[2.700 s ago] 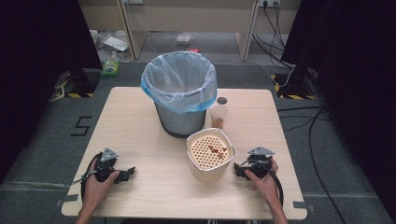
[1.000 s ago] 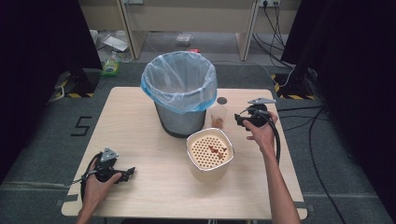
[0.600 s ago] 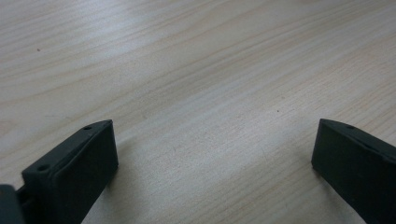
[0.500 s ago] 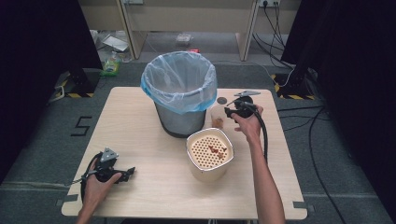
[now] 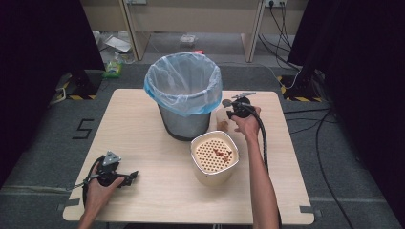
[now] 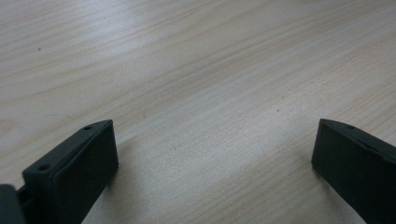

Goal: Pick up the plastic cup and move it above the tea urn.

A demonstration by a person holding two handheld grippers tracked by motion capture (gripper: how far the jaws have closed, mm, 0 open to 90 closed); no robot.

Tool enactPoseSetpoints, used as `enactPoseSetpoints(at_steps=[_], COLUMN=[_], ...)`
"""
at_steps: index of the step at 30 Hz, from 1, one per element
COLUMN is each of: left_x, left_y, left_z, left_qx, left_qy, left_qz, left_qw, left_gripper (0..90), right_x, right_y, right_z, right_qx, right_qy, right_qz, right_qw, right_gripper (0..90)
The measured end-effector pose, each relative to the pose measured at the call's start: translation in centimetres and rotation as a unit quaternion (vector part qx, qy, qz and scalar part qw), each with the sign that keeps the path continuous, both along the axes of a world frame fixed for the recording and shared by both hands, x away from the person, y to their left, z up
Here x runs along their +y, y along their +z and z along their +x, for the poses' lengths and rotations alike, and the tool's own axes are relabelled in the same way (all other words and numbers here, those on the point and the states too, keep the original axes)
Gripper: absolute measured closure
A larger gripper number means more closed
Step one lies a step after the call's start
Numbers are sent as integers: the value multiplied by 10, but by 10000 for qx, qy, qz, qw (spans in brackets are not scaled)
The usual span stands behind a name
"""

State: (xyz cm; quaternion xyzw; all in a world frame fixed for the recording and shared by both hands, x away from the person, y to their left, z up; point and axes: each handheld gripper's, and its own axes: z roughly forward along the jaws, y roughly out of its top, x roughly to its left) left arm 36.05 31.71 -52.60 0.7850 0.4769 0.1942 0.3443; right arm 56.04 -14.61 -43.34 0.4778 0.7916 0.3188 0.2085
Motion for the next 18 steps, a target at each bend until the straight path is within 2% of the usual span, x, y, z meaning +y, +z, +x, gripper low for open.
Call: enactPoseSetpoints(at_steps=[3, 7, 12, 14, 15, 18], left_x=[0, 0, 0, 0, 0, 0], left_y=[0, 0, 0, 0, 0, 0], left_z=[0, 0, 0, 0, 0, -1], left_qx=[-3, 1, 0, -3, -5, -13], left_qy=[0, 2, 3, 4, 4, -1], left_qz=[6, 8, 10, 12, 15, 34], left_qw=[10000, 10000, 10000, 10000, 10000, 10000], left_gripper=[0, 0, 0, 0, 0, 0], right_x=[2, 1, -4, -5, -6, -8], right_y=[-5, -11, -10, -9, -6, 0], right_z=[0, -4, -9, -10, -13, -17], right_qx=[36, 53, 49, 10, -133, -360], right_qy=[80, 205, 318, 373, 410, 387], right_qz=[-211, -257, 70, 85, 129, -60], right_qw=[9997, 9994, 9995, 9993, 9990, 9986], right_gripper=[689, 782, 818, 827, 853, 860])
